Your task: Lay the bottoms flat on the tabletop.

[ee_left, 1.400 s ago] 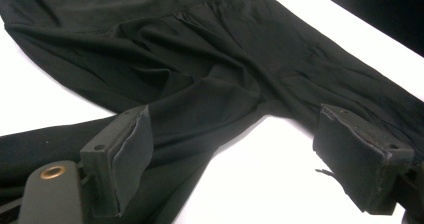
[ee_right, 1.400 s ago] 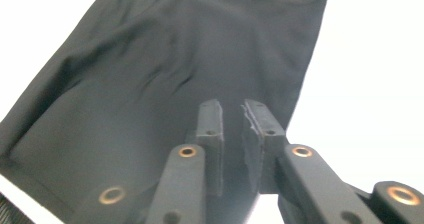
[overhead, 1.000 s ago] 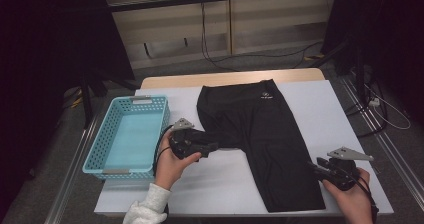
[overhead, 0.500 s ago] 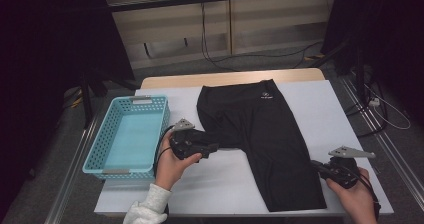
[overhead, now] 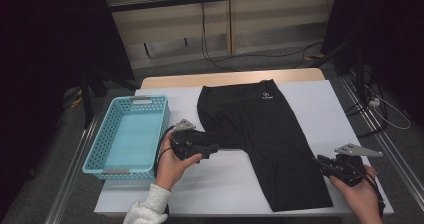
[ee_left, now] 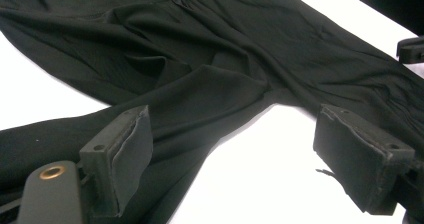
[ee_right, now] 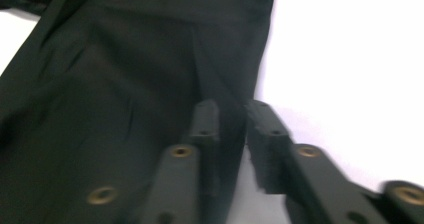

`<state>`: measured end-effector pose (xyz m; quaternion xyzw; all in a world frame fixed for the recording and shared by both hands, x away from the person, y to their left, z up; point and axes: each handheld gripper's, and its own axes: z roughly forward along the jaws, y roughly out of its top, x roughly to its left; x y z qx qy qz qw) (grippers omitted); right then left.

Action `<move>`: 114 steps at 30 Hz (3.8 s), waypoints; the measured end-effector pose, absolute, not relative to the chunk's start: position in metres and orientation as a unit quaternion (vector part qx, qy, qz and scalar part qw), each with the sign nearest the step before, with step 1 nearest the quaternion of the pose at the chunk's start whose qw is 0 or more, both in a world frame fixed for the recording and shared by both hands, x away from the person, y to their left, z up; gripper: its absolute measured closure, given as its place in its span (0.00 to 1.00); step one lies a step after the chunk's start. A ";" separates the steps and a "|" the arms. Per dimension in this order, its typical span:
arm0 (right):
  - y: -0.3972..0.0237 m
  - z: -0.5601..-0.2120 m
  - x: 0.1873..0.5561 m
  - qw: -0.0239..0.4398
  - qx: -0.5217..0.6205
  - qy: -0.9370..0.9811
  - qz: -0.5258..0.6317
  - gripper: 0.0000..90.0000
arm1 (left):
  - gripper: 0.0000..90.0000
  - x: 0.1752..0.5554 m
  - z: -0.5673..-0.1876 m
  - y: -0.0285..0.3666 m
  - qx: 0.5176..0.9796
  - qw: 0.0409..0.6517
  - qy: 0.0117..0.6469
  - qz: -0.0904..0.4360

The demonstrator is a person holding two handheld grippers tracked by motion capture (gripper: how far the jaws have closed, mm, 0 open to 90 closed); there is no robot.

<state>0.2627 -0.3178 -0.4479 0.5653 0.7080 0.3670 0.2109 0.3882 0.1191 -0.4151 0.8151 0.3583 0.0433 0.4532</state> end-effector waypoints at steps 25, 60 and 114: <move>-0.324 -0.454 0.297 0.199 0.578 0.702 0.364 1.00 | 0.19 0.391 -0.421 0.132 0.817 0.436 0.370 0.073; -0.277 -0.437 0.296 0.217 0.514 0.731 0.393 0.42 | 1.00 0.394 -0.443 0.137 0.806 0.385 0.442 0.086; -0.203 -0.436 0.297 0.180 0.418 0.794 0.403 0.34 | 0.86 0.366 -0.446 0.132 0.836 0.360 0.412 0.040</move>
